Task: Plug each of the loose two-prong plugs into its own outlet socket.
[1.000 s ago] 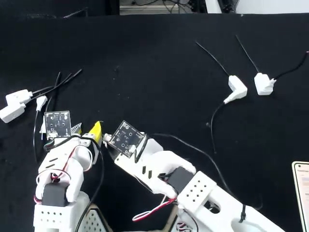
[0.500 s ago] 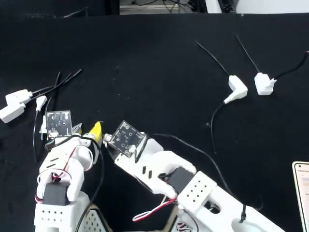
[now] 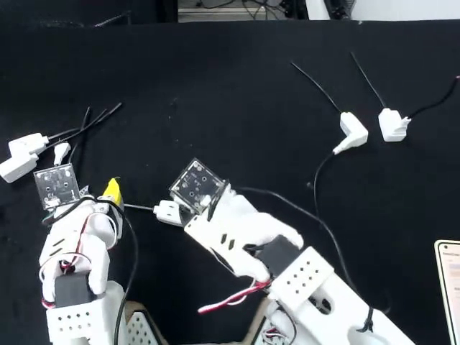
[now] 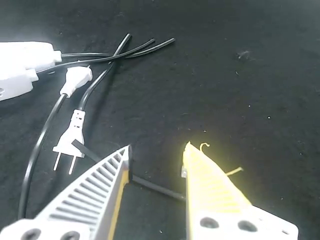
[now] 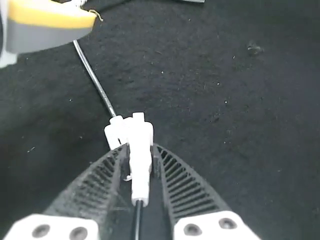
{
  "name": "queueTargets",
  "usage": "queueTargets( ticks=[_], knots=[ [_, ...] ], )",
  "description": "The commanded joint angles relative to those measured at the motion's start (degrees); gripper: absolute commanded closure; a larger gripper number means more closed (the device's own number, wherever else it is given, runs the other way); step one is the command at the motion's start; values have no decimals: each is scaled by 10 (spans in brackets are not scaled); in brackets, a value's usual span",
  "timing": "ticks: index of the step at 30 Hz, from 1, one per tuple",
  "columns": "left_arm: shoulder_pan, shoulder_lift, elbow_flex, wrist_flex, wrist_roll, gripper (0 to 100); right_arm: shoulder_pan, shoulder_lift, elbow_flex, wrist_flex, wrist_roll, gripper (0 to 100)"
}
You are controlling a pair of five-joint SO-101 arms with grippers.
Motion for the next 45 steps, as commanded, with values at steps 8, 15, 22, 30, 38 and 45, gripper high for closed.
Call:
queueTargets(
  ticks=[8,15,22,30,38,45],
  knots=[
    [-5,92,-15,-60,-9,821,-52,218,-106,16,-82,988],
    [8,301,-61,-156,-7,820,-52,243,-124,59,-96,988],
    [32,508,-136,-198,-7,820,-50,247,-134,73,-97,988],
    [32,702,-243,-206,36,819,-50,247,-136,75,-100,988],
    [33,812,-298,-205,40,819,-36,247,-136,72,-100,988],
    [33,832,-305,-202,39,820,-33,252,-136,72,-100,988]
  ],
)
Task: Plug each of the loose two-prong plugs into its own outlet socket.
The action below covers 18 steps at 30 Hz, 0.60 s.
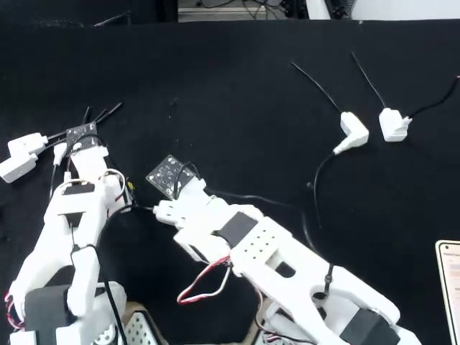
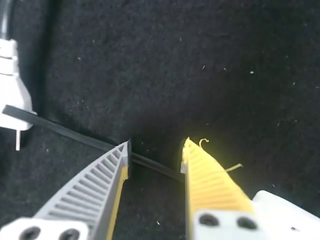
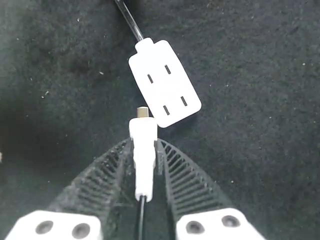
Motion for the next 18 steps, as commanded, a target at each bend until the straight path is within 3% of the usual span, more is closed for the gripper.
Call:
queueTargets(
  ticks=[1,11,18],
  knots=[
    [8,1,-28,-6,5,820,11,14,-39,2,-6,988],
    [8,1,-23,-4,4,821,12,154,-110,2,-6,988],
    [8,1,-19,45,-26,823,98,162,-125,-7,-5,988]
  ],
)
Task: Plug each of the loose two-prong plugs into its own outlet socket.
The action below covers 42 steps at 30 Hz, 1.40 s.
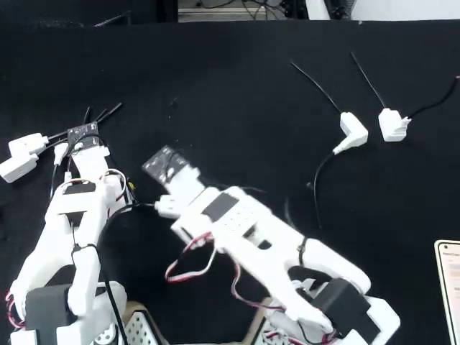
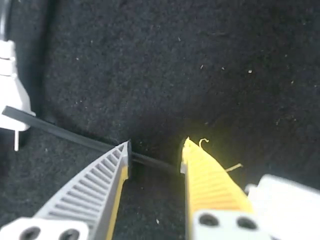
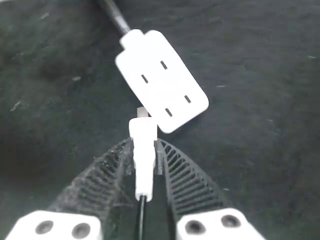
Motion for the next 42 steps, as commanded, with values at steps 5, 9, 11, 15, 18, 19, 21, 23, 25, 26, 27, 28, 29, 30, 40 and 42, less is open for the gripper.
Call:
queueTargets(
  ticks=[5,9,11,15,18,19,21,23,25,26,27,28,29,30,40,42],
  knots=[
    [37,0,-19,71,-64,823,77,5,-33,-18,-4,988],
    [96,0,-19,122,-100,823,78,2,-34,-18,-4,988],
    [113,0,-19,137,-105,823,78,5,-38,-18,-4,988],
    [112,0,-18,143,-108,823,78,6,-46,-18,-4,988],
    [111,-1,-17,143,-108,823,78,6,-46,-18,-2,988],
    [111,-1,-17,145,-108,823,78,6,-45,-17,-2,988],
    [111,-1,-21,156,-108,823,79,6,-45,-13,-2,988],
    [111,-13,-22,166,-108,823,80,0,-47,1,-1,988],
    [102,-45,-16,170,-108,823,84,-1,-72,41,-1,988],
    [91,-67,-8,169,-108,823,84,-1,-91,71,0,988],
    [77,-91,0,166,-108,823,85,0,-113,102,2,988],
    [63,-120,10,162,-108,823,85,1,-133,133,13,988],
    [49,-149,22,154,-106,823,85,5,-153,160,25,988],
    [35,-178,35,144,-104,823,85,10,-175,184,32,988],
    [11,-401,178,90,-70,823,83,157,-415,353,40,988],
    [10,-440,197,90,-70,823,84,198,-465,379,40,988]
  ],
)
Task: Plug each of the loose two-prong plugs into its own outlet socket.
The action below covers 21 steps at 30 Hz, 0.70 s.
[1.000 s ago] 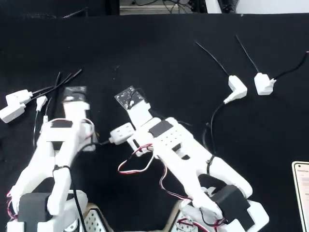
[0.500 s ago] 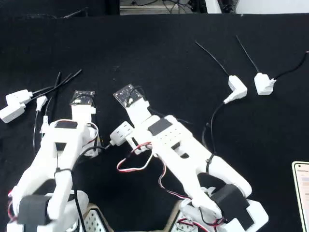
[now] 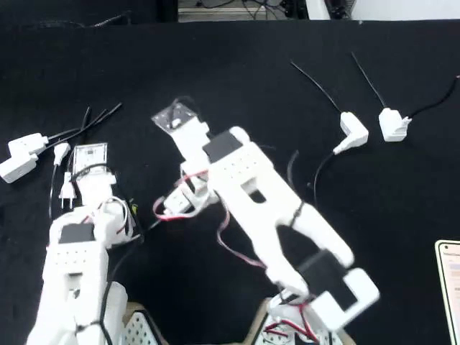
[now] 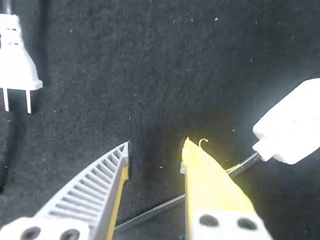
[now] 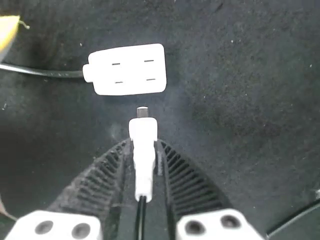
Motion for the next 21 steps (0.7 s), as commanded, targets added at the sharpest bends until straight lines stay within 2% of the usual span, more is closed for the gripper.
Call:
queueTargets(
  ticks=[1,11,21],
  knots=[
    [-7,-75,17,-10,11,823,17,57,-113,47,6,988],
    [-4,-219,73,18,9,823,18,182,-250,79,64,988],
    [-4,-236,74,26,8,823,18,222,-286,72,117,988]
  ],
)
